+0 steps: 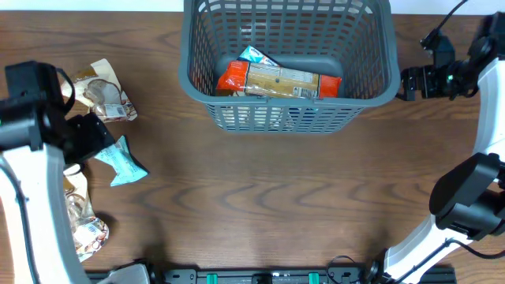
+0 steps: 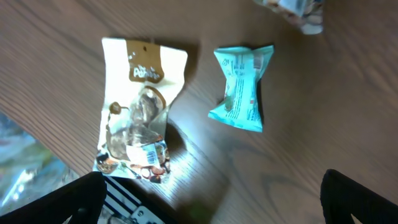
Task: Pack container
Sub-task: 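Reach the left gripper to the mint-green wipes packet and grasp it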
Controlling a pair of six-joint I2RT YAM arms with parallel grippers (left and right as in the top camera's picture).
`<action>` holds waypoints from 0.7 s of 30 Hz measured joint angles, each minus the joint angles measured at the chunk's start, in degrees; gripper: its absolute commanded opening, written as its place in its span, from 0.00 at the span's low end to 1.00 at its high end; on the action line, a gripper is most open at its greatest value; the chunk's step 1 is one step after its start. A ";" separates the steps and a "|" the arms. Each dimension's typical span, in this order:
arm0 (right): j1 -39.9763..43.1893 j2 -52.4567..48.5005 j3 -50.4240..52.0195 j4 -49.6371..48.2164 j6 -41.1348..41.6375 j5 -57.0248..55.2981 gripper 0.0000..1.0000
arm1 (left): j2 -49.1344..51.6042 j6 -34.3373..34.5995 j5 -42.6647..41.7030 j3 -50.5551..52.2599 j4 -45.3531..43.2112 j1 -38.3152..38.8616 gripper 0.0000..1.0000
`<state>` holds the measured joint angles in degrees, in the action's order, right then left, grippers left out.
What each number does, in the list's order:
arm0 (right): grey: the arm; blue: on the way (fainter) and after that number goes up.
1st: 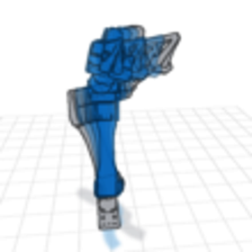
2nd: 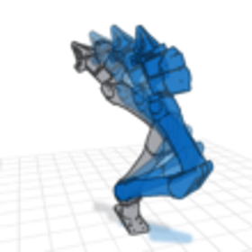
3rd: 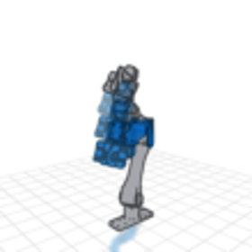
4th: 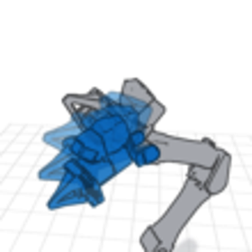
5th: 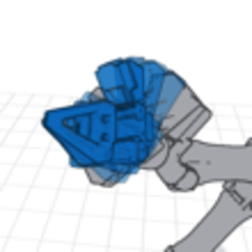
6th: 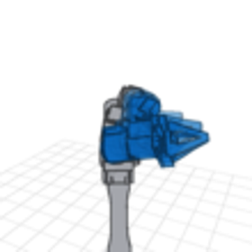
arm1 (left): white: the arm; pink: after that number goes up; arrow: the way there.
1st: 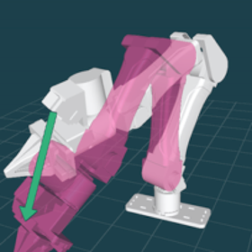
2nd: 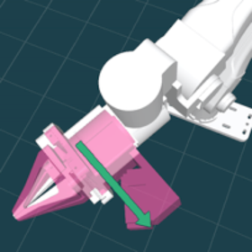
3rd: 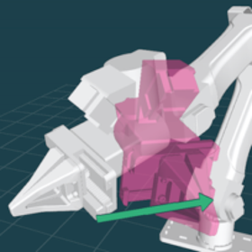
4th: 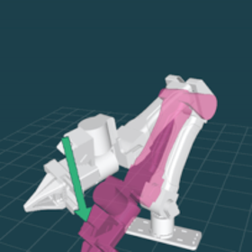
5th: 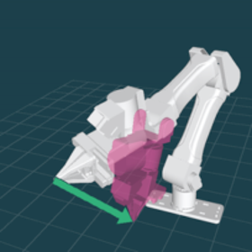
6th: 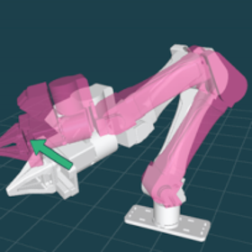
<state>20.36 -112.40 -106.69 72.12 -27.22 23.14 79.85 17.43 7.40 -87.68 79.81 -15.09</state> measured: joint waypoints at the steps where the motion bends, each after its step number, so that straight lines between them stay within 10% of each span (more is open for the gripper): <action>1: 0.00 0.00 0.68 -0.09 0.02 0.02 0.99 | 1.29 0.20 -0.20 0.00 -0.37 -0.20 0.99; 21: 0.00 0.00 1.20 -0.17 0.02 0.85 0.99 | 14.97 0.48 -2.60 13.75 -25.55 -0.31 0.99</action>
<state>20.36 -112.40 -105.49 71.94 -27.20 23.99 94.83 17.91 4.80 -73.93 54.26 -15.40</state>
